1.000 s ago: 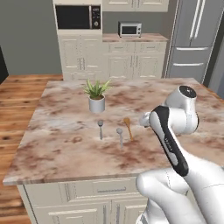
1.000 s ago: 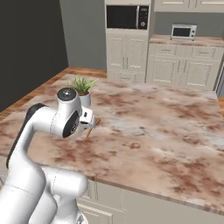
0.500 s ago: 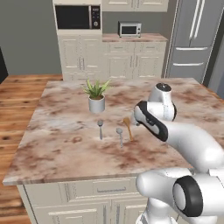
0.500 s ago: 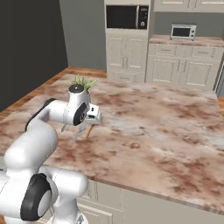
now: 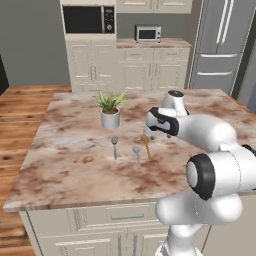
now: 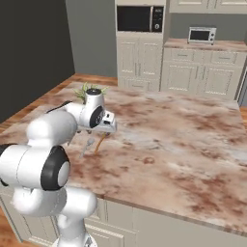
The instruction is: Organize the utensils by type. Pick up the wooden spoons from the counter and place them in the open cabinet. Then pick up the metallic utensils from the counter and place them in the open drawer.
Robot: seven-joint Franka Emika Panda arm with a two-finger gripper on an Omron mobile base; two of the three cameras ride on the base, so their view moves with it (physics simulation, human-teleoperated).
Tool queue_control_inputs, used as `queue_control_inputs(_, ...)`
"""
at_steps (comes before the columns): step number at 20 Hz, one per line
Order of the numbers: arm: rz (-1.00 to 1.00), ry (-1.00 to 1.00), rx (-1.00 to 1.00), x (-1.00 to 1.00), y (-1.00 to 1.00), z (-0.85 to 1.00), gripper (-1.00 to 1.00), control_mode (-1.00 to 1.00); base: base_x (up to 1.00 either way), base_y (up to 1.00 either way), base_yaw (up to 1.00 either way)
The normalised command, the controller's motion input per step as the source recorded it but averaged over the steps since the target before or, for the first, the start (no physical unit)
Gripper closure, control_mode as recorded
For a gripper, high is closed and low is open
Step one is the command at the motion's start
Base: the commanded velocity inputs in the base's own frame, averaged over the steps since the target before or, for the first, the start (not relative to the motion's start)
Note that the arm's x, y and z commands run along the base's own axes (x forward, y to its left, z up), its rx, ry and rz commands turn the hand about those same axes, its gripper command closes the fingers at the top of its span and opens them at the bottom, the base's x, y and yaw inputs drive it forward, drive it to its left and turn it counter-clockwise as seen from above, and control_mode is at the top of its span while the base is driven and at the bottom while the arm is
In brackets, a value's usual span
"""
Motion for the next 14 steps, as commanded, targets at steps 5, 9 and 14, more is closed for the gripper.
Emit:
queue_control_inputs(5, 0.00, 0.01, 0.00, 0.35, 0.04, -0.42, -1.00, -1.00, 0.00, 0.00, 0.00)
queue_control_inputs(9, 0.00, 0.00, -0.01, 0.22, 0.06, -0.47, -1.00, -1.00, 0.00, 0.00, 0.00)
queue_control_inputs(14, 0.00, 0.00, 0.00, 0.33, 0.04, -0.29, -1.00, -1.00, 0.00, 0.00, 0.00)
